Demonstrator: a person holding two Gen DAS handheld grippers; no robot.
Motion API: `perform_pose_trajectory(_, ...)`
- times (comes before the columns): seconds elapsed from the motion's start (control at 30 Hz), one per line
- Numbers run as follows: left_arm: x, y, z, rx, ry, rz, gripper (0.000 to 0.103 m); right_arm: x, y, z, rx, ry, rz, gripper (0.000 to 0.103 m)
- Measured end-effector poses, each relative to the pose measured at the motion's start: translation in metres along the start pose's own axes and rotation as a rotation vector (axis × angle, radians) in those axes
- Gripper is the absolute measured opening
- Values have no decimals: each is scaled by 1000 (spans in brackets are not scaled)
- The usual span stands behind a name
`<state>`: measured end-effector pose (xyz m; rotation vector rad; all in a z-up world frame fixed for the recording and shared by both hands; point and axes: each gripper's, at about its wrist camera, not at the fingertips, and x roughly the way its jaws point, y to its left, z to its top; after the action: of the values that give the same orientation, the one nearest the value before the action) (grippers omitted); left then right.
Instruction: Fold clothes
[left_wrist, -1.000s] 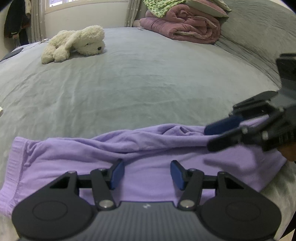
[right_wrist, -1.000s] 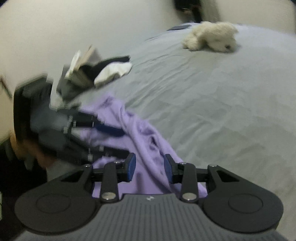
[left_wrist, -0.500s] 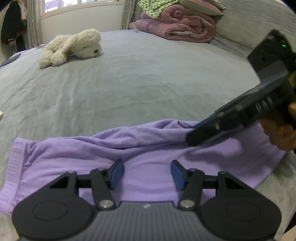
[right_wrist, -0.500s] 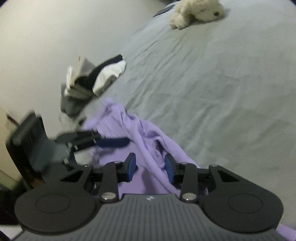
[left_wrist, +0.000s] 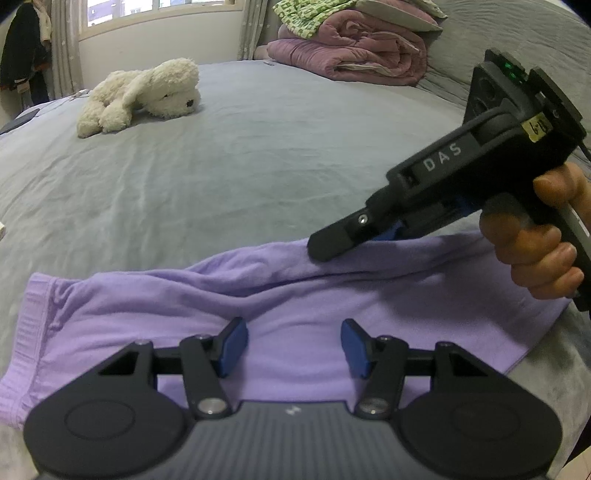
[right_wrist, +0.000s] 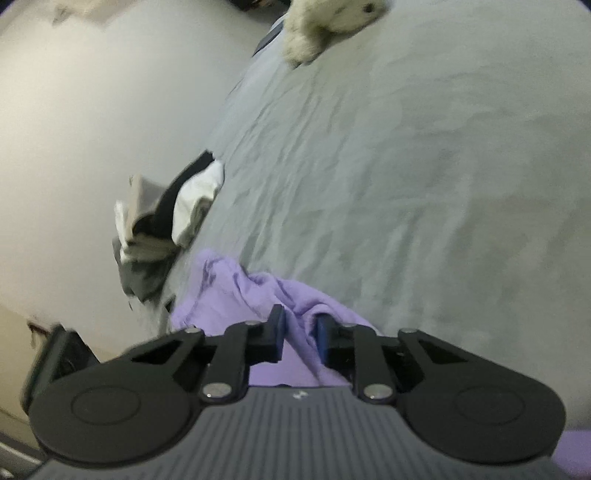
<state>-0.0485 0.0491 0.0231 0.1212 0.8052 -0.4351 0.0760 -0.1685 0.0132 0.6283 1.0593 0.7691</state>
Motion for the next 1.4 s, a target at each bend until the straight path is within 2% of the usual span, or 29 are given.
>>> perform_pose_trajectory(0.07, 0, 0, 0, 3, 0, 2, 59, -6, -7, -1, 47, -33, 34, 21)
perform_pose_trajectory(0.43, 0, -2, -1, 11, 0, 7, 60, -23, -15, 9, 184, -206, 83, 22)
perform_pose_trajectory(0.63, 1, 2, 2, -8, 0, -12, 60, -17, -22, 21, 181, -240, 12, 21)
perform_pose_trajectory(0.83, -6, 22, 6, -120, -40, -36, 60, -10, -31, 26, 163, -238, -48, 22)
perform_pose_trajectory(0.97, -12, 48, 11, -244, -82, 24, 60, -9, -33, 27, 149, -246, -57, 22)
perform_pose_trajectory(1.1, -9, 65, 12, -310, -85, 81, 60, -9, -34, 28, 135, -254, -67, 22)
perform_pose_trajectory(1.2, -4, 68, 11, -327, -67, 93, 58, -10, -31, 28, 109, -268, -88, 22)
perform_pose_trajectory(1.4, -18, 72, 6, -357, -81, 95, 58, -16, -23, 28, 38, -305, -148, 22)
